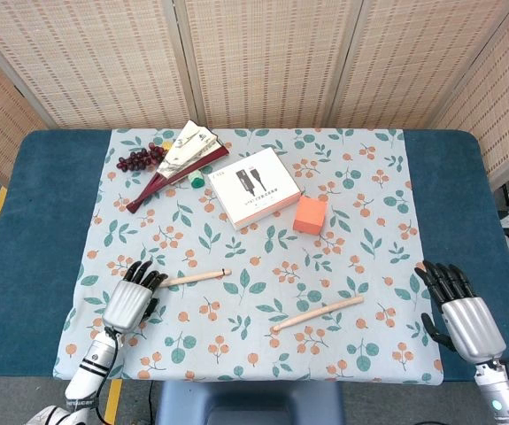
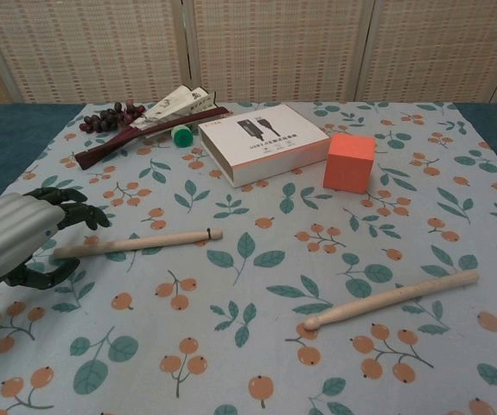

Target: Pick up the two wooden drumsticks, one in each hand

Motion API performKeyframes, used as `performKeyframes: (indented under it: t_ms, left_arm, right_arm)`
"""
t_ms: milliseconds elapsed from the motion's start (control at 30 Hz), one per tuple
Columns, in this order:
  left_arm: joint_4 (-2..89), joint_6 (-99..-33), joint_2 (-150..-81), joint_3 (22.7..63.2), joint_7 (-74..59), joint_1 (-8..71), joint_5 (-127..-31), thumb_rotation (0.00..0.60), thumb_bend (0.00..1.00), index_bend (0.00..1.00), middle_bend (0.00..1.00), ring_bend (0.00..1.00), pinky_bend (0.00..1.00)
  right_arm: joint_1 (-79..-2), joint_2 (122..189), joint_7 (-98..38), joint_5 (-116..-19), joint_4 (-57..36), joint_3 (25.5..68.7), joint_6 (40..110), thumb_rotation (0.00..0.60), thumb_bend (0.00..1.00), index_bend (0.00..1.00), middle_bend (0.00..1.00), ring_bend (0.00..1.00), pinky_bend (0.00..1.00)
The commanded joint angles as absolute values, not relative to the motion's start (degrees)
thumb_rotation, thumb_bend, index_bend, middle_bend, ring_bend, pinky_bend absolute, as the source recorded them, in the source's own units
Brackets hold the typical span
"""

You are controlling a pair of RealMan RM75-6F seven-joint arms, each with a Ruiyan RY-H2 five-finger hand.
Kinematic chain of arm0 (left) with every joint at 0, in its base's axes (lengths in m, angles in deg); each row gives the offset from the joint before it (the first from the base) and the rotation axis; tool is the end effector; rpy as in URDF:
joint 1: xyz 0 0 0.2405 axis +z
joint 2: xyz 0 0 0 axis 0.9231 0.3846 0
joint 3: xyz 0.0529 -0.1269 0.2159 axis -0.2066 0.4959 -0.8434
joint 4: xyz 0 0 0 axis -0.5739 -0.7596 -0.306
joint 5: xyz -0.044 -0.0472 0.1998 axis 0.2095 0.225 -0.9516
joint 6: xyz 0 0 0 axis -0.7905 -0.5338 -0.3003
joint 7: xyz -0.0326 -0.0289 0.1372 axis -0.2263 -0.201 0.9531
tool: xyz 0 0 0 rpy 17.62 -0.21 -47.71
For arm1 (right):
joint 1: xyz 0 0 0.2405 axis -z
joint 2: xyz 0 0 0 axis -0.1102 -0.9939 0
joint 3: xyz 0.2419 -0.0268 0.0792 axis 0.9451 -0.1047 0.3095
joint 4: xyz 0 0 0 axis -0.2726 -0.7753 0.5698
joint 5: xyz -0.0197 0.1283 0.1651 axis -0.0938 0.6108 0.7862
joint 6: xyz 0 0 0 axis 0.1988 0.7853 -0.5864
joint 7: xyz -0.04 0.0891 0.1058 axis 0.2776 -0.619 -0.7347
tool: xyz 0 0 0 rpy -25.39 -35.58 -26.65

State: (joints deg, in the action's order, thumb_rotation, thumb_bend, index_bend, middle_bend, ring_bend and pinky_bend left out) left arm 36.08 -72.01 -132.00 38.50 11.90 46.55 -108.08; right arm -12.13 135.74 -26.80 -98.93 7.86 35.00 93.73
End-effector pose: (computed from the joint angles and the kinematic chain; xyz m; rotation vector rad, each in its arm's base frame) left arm -0.2460 0.2549 -0.0422 -1.8107 -0.6510 -0.8403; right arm -0.2971 -0.1660 0.1360 1.6047 -0.8875 0.8862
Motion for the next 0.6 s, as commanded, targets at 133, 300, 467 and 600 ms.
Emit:
performKeyframes:
  t_ms: [133,300,467,600]
  left_arm:
    - [29.82,-70.95,-136.3,39.41,17.15,45.13,-105.65,0.6,0.45,0.3,0.32,0.14,0.15]
    - [27.48,-71.47,-137.4,38.81,17.07,44.88,-105.67,0.6,0.44,0.36,0.38,0.18,0.15]
    - [26.2,-71.51,-138.11,38.61,16.56,44.58,-105.21,0.6,0.44,0.39,0.42,0.21,0.15]
    - [25.52,-71.77,-138.46,38.51,16.63,44.31,-105.08,0.6,0.45,0.41,0.43,0.22,0.15]
  right_arm:
    - [-12.34,135.06,-27.81,-99.03,8.17,34.71,93.32,0.6,0.4,0.0,0.0,0.0,0.0]
    - [-12.42,134.74,-28.15,-98.8,8.41,34.61,92.92,0.6,0.4,0.0,0.0,0.0,0.0]
    - [-12.45,134.61,-28.26,-98.7,8.55,34.57,92.8,0.6,0.4,0.0,0.0,0.0,0.0]
    - [-12.53,134.56,-28.05,-98.47,8.72,34.49,92.35,0.6,0.4,0.0,0.0,0.0,0.0]
